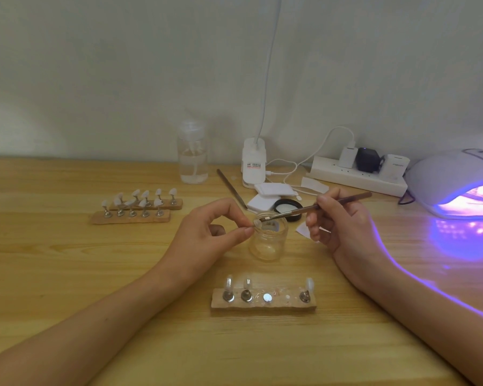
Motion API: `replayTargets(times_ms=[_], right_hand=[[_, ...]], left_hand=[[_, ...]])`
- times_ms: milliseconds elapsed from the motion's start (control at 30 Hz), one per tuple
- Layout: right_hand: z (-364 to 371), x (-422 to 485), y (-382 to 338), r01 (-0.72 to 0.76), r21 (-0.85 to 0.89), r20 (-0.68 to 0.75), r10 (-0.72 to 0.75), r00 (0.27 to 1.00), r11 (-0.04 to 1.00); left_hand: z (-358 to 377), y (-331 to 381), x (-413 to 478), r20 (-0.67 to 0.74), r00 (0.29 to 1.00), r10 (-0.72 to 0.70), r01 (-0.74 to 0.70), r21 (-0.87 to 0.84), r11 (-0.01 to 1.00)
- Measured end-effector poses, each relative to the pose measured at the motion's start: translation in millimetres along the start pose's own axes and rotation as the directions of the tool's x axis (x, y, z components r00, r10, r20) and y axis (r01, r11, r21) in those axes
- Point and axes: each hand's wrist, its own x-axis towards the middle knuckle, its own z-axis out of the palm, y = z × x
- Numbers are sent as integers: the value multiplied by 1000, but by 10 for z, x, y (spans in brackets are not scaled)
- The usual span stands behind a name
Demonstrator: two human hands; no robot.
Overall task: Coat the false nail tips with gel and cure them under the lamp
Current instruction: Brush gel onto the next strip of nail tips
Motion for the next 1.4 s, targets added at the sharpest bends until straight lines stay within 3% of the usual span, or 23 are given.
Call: replayTargets(times_ms=[133, 300, 400, 533, 667, 800, 933, 1067, 1200, 1333, 1400], right_hand=[[12, -7, -5, 18, 1, 58, -18, 998, 1000], [6, 0, -4, 4, 23, -6, -4, 1000, 1000], [30, -13, -18, 15, 7, 61, -16, 998, 1000], [10, -12, -5, 25, -14, -14, -25, 1000, 1000], [27, -28, -12, 52, -43, 37, -50, 998, 998], [3, -12, 0, 32, -37, -35, -33, 999, 999], [26, -19, -12, 47, -33, 38, -46, 998, 998], [5, -9, -4, 34, -45, -23, -35, 999, 998], [37, -22, -26, 44, -35, 48, -43, 998, 998], [14, -15, -11, 18, -50, -33, -20, 999, 999], [21, -18, -28, 26, -13, 5, -26, 1000, 1000]], left_hand=[[-4, -1, 4, 2, 1000, -1, 1, 7, 1000], [0, 5, 1, 1, 1000, -4, 4, -2, 1000], [1, 2, 6, -3, 1000, -11, 11, 4, 1000], [4, -4, 4, -15, 1000, -27, 27, 9, 1000], [2, 5, 2, -17, 999, -35, 35, 4, 999], [13, 15, -1, -17, 999, -36, 36, -7, 999], [9, 16, 1, -21, 999, -40, 40, -10, 999], [12, 19, -3, -20, 999, -40, 40, -4, 999], [11, 18, -3, -25, 999, -47, 47, 7, 999], [9, 18, -4, -22, 998, -60, 60, 5, 998], [8, 16, -5, -19, 998, -64, 64, 12, 998]])
